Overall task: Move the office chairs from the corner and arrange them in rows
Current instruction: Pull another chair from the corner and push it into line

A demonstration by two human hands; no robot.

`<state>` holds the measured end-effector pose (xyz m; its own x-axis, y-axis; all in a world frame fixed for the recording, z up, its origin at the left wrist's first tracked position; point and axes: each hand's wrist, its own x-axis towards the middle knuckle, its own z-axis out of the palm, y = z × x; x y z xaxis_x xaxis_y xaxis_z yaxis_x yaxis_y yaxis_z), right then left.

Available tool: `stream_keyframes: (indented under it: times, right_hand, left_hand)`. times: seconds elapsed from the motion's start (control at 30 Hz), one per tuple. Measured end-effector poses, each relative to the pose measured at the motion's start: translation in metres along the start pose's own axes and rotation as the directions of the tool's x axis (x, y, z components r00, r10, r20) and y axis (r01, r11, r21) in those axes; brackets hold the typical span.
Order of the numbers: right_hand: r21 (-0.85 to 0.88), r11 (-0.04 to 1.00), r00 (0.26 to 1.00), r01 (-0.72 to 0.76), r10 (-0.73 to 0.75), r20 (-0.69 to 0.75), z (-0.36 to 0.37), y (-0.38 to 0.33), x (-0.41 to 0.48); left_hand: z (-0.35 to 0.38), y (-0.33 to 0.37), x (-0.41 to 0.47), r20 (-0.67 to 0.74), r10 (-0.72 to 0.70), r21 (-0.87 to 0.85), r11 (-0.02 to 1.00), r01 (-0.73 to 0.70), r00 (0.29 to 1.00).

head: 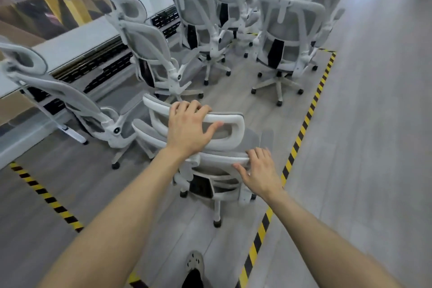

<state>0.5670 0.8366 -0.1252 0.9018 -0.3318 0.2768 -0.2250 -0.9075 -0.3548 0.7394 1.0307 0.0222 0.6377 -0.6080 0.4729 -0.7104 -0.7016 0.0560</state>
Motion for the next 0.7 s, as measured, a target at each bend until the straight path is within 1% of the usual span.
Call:
stream_keyframes:
  times: [0.07, 0.2, 0.3, 0.43, 0.57, 0.7]
  right_hand:
    - [-0.061, 0.998, 0.999, -0.031, 0.032, 0.007, 0.005, 0.000, 0.023]
    - [-0.080, 0.988, 0.991, -0.132, 0.133, 0.011, 0.008, -0.003, 0.071]
    - [-0.102, 0.978, 0.982, -0.184, 0.188, 0.026, 0.011, -0.002, 0.104]
    - [-0.139, 0.959, 0.965, -0.246, 0.256, 0.053, 0.018, 0.001, 0.146]
    - [-0.225, 0.929, 0.953, -0.293, 0.303, 0.009, 0.030, 0.022, 0.196]
    - [-0.224, 0.922, 0.949, -0.315, 0.311, -0.055, 0.037, 0.058, 0.238]
  left_hand:
    - [0.015, -0.009, 0.027, 0.016, 0.028, 0.000, 1.000, -0.028, 0.999]
    - [0.042, -0.027, 0.084, 0.055, 0.103, -0.029, 0.994, -0.101, 0.993]
    - [0.062, -0.038, 0.126, 0.063, 0.150, -0.059, 0.987, -0.147, 0.987]
    - [0.088, -0.049, 0.177, 0.041, 0.213, -0.080, 0.975, -0.209, 0.976]
    - [0.120, -0.051, 0.230, 0.014, 0.245, -0.099, 0.965, -0.242, 0.969]
    - [0.149, -0.042, 0.284, -0.010, 0.273, -0.125, 0.954, -0.272, 0.962]
